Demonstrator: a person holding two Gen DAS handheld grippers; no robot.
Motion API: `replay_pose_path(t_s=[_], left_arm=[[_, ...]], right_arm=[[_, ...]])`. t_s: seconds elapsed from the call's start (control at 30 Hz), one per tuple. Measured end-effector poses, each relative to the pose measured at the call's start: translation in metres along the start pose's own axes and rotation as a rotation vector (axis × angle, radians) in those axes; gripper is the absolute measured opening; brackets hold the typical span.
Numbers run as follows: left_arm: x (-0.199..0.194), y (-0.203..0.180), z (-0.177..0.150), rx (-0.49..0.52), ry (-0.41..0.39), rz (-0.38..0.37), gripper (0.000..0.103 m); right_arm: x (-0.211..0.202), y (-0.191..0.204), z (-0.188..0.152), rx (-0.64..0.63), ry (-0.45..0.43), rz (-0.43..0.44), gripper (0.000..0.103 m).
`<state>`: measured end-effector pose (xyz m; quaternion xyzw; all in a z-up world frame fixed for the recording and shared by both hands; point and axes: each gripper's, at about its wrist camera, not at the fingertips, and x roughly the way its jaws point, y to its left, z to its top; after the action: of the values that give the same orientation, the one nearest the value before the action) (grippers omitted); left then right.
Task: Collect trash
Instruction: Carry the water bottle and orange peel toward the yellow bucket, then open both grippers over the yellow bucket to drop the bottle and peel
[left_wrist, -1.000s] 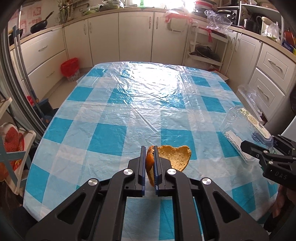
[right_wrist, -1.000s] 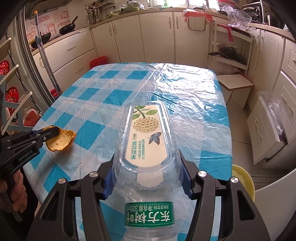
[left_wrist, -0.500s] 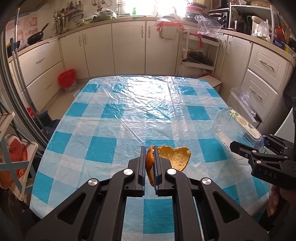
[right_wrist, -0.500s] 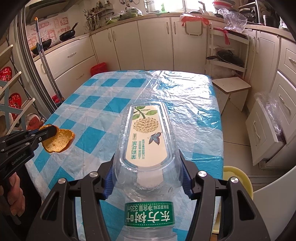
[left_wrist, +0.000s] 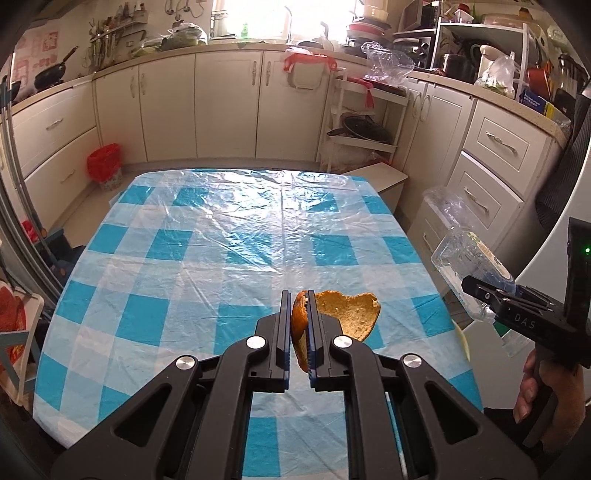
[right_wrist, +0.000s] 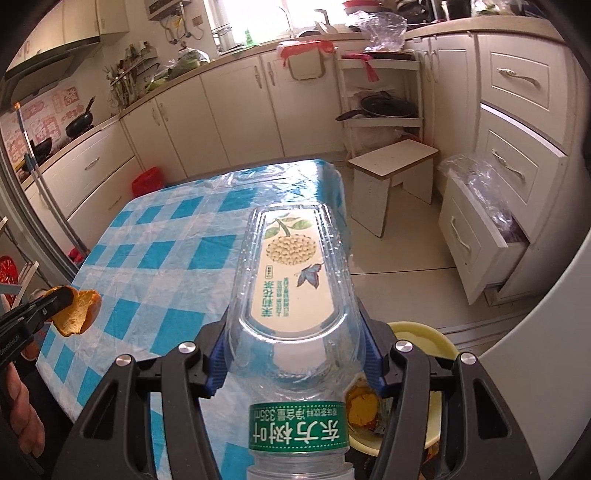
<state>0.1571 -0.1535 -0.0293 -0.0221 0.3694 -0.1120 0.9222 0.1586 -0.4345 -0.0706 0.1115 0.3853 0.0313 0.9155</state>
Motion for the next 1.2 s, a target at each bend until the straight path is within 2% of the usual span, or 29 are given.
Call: replay_pose_path(t_s=[0.2, 0.6, 0.67, 0.73, 0.83, 0.97, 1.03, 1.1, 1.2], left_arm=[[0.008, -0.034, 0.008, 0.023, 0.000, -0.065, 0.007], [0.020, -0.089, 0.012, 0.060, 0.012, -0.159, 0.007], [0.023, -0.099, 0.012, 0.069, 0.016, -0.172, 0.007], [0.025, -0.108, 0.012, 0.078, 0.021, -0.184, 0.007], [0.029, -0.124, 0.010, 0.102, 0.030, -0.199, 0.007], [0.037, -0.147, 0.002, 0.143, 0.051, -0.217, 0.007], [0.043, -0.159, -0.003, 0.161, 0.065, -0.223, 0.007], [0.051, -0.171, -0.007, 0.178, 0.083, -0.230, 0.007], [0.064, -0.186, -0.014, 0.193, 0.109, -0.236, 0.007]], right_arm=[[0.004, -0.044, -0.005, 0.118, 0.034, -0.072, 0.057], [0.035, -0.074, -0.015, 0.184, 0.138, -0.169, 0.057], [0.041, -0.087, -0.016, 0.218, 0.155, -0.200, 0.063], [0.032, -0.099, -0.012, 0.278, 0.127, -0.199, 0.063], [-0.004, -0.103, 0.005, 0.304, 0.018, -0.194, 0.067], [-0.060, -0.094, 0.028, 0.252, -0.153, -0.220, 0.080], [-0.083, -0.089, 0.033, 0.214, -0.228, -0.246, 0.083], [-0.095, -0.089, 0.035, 0.214, -0.279, -0.252, 0.087], [-0.096, -0.091, 0.037, 0.219, -0.286, -0.228, 0.087]])
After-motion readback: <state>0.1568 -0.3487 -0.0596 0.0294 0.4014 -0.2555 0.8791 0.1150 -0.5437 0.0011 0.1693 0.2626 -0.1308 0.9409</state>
